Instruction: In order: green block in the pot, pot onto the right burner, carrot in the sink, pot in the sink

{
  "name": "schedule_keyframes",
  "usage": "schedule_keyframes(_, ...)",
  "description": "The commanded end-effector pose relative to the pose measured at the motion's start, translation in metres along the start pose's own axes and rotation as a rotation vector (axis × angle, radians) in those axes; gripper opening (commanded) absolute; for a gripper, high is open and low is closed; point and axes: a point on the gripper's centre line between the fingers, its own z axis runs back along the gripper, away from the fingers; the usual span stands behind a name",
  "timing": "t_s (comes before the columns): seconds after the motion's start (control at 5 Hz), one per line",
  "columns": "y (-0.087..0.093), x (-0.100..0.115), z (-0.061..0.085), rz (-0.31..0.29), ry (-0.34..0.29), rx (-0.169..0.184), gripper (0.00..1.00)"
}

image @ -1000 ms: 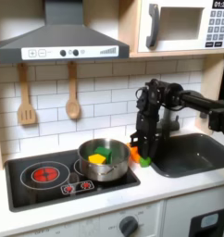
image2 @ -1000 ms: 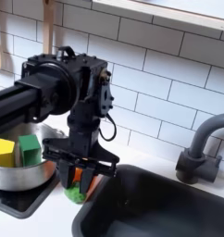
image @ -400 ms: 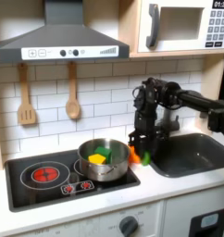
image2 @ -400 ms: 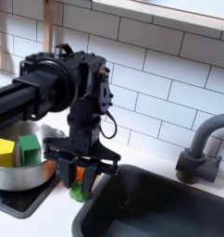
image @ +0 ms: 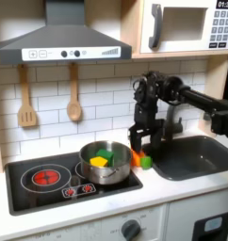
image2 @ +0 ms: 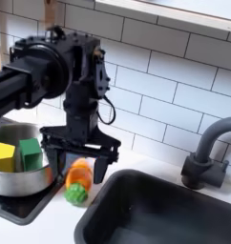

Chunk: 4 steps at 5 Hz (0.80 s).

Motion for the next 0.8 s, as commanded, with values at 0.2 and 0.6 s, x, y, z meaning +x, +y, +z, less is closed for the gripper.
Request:
schedule_keyframes(0.2, -0.003, -0.003, -0.001, 0.135, 0.005, 0.010, 1.00)
schedule_keyframes(0.6, -0.010, 0.004, -0.012, 0.164, -0.016, 0.025, 1.00)
